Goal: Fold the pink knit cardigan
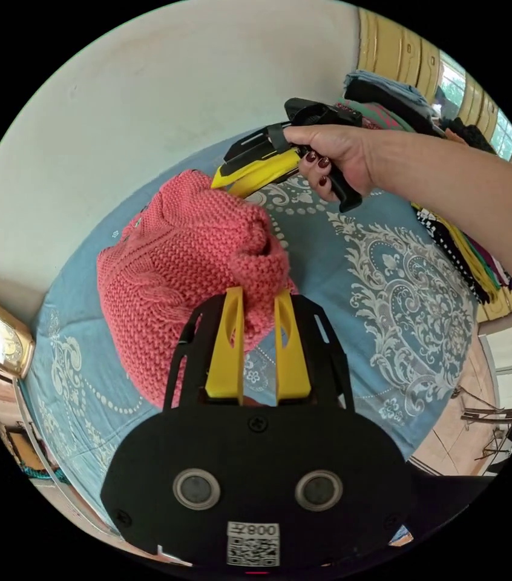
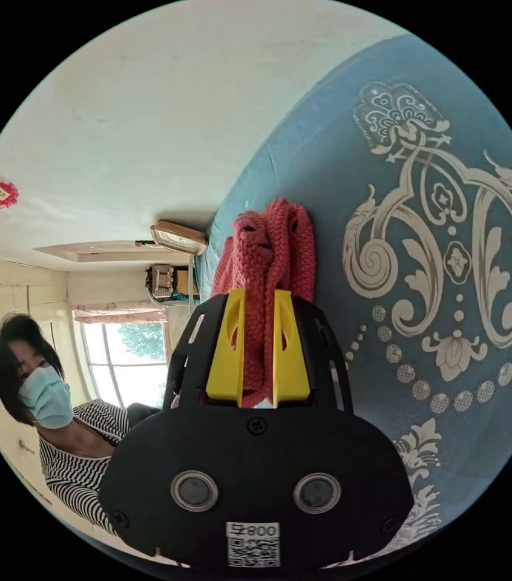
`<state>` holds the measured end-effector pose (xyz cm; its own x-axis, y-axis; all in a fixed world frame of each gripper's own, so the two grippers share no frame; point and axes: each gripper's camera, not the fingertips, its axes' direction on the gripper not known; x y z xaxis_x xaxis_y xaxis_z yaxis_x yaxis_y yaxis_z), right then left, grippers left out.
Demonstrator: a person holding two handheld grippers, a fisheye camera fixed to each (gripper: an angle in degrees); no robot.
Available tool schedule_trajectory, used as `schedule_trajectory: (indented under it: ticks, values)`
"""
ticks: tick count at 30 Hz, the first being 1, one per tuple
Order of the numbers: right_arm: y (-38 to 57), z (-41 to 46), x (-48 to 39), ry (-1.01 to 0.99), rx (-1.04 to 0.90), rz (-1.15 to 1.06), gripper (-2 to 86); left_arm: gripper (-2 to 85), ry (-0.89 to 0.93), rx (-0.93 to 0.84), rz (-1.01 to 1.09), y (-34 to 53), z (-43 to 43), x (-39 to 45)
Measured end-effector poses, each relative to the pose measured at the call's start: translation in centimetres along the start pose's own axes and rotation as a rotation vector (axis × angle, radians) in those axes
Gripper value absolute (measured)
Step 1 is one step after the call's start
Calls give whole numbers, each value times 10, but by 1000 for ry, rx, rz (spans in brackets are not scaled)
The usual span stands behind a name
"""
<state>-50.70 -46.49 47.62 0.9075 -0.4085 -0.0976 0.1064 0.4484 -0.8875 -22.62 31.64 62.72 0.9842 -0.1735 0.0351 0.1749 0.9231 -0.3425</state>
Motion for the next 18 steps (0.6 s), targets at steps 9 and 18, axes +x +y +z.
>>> schedule_trajectory:
  ticks: [9, 18]
  values:
    - [82, 3, -68, 115, -22, -306, 13, 85, -149, 19, 152, -18, -19, 43]
    - [125, 59, -46, 328, -209, -361, 1, 15, 176, 177, -154, 12, -38, -57]
